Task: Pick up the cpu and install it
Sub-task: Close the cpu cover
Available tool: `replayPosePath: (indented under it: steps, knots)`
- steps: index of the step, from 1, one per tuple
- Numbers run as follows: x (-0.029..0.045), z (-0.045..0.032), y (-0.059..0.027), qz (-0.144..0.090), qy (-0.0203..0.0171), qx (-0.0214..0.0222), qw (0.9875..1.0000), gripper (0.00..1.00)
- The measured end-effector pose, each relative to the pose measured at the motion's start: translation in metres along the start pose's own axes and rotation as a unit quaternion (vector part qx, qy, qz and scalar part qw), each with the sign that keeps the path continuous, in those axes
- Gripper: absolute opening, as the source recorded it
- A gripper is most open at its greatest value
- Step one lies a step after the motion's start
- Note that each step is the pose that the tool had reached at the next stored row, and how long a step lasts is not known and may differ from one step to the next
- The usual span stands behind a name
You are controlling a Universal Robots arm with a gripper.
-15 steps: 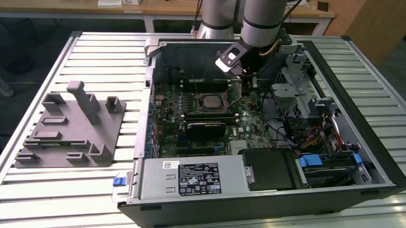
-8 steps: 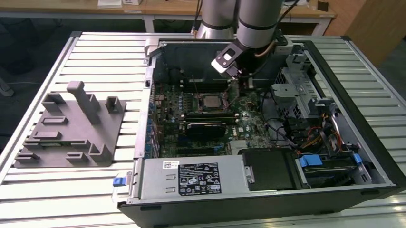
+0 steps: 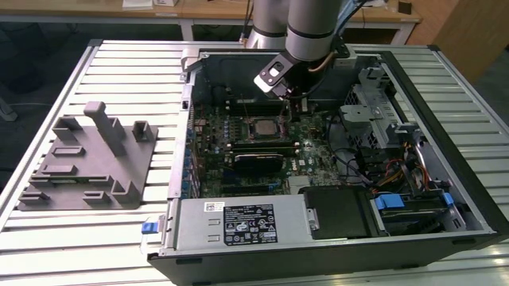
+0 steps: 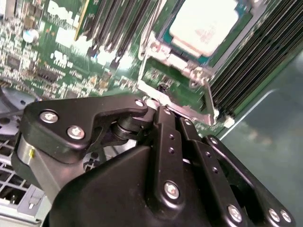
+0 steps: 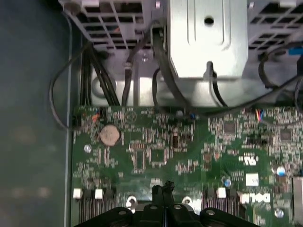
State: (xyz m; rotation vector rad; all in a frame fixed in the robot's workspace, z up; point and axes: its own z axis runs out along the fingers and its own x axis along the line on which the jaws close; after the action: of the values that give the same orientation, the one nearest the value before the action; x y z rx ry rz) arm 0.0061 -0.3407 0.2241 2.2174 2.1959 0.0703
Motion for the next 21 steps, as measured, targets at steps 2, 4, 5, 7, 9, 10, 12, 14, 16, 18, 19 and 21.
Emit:
replayPosePath:
  steps: [2, 4, 5, 7, 9, 10, 12, 14, 16, 18, 19, 21]
  knots:
    - [0.0000, 0.0001, -0.0046, 0.000, 0.0001, 0.0000, 1.0000, 0.11]
    - [-0.0001, 0.0003, -0.0076, 0.000, 0.0002, 0.0000, 1.0000, 0.11]
    - [-0.0001, 0.0004, -0.0087, 0.000, 0.0002, 0.0000, 1.0000, 0.11]
    - [-0.0001, 0.0007, -0.0108, 0.000, 0.0002, 0.0000, 1.0000, 0.11]
    - [-0.0001, 0.0010, -0.0127, 0.000, 0.0002, 0.0000, 1.0000, 0.11]
    - [-0.0001, 0.0011, -0.0135, 0.000, 0.0002, 0.0000, 1.0000, 0.11]
    - [-0.0001, 0.0012, -0.0138, 0.000, 0.0001, 0.0000, 1.0000, 0.11]
    - [-0.0001, 0.0013, -0.0139, 0.000, 0.0001, 0.0000, 1.0000, 0.11]
    - [-0.0001, 0.0013, -0.0139, 0.000, -0.0001, 0.0000, 1.0000, 0.11]
    - [-0.0001, 0.0016, -0.0138, 0.000, -0.0001, 0.0014, 1.0000, 0.11]
    - [-0.0001, 0.0019, -0.0136, 0.000, 0.0000, 0.0040, 1.0000, 0.11]
    - [-0.0001, 0.0017, -0.0136, 0.000, -0.0003, 0.0052, 1.0000, 0.11]
